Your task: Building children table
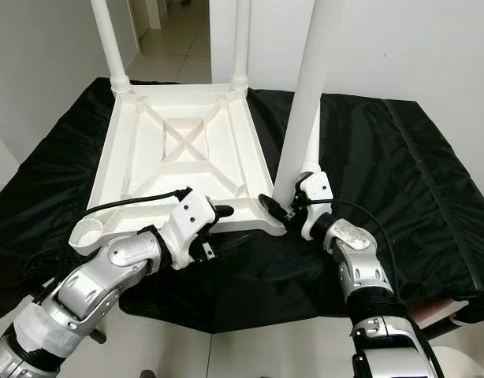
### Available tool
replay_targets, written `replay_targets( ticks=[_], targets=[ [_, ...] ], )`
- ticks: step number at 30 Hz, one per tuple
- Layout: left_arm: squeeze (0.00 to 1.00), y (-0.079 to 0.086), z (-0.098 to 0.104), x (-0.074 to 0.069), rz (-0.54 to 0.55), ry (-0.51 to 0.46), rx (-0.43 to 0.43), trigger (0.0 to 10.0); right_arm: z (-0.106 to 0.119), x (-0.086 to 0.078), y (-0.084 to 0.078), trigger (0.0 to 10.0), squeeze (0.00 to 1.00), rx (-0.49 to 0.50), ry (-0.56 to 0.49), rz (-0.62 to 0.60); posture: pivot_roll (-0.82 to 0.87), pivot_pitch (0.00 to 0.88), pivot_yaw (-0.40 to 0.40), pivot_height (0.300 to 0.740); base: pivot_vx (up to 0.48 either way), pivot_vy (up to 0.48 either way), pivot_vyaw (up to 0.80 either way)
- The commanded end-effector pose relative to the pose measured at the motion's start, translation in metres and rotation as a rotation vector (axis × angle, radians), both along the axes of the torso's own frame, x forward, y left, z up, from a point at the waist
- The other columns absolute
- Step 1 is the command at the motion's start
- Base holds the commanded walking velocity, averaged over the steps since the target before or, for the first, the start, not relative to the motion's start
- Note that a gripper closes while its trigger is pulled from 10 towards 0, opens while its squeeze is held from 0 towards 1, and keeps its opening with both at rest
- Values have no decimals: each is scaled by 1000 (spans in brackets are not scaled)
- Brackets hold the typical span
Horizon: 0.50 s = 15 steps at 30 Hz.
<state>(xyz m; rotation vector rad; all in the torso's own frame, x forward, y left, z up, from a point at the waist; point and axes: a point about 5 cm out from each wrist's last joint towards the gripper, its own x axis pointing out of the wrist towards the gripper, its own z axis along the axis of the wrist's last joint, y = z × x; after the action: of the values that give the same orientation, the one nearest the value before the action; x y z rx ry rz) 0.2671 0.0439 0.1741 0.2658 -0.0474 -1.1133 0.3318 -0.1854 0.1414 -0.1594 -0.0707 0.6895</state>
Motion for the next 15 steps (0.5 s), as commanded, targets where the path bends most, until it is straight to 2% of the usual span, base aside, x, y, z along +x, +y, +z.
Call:
replay_targets(
  ticks=[1, 2, 7, 10, 11, 15],
  targets=[
    [0, -4, -3, -7, -199, 25, 49, 10000, -9, -5, 1, 6275, 0, -23, 32, -1, 5, 0, -11, 740, 0, 0, 0],
    [0, -4, -3, -5, -186, 26, 45, 10000, -10, -6, 2, 10000, 0, 16, 44, -33, -10, 0, -15, 740, 0, 0, 0],
    [0, -4, -5, -1, -164, 36, 48, 10000, -11, -5, 1, 10000, 0, 45, 58, -69, -5, 0, -13, 740, 0, 0, 0],
    [0, -5, -5, 1, -118, 53, 24, 10000, -16, -8, 4, 10000, 0, 28, 73, -181, -10, 0, -10, 740, 0, 0, 0],
    [0, -5, -5, 1, -118, 53, 24, 10000, -16, -8, 4, 10000, 0, 28, 73, -181, -10, 0, -10, 740, 0, 0, 0],
    [0, -1, -11, 4, -83, 58, 55, 10000, -21, -13, 15, 10000, 0, 42, 75, -327, -2, 0, -16, 740, 0, 0, 0]
  ],
)
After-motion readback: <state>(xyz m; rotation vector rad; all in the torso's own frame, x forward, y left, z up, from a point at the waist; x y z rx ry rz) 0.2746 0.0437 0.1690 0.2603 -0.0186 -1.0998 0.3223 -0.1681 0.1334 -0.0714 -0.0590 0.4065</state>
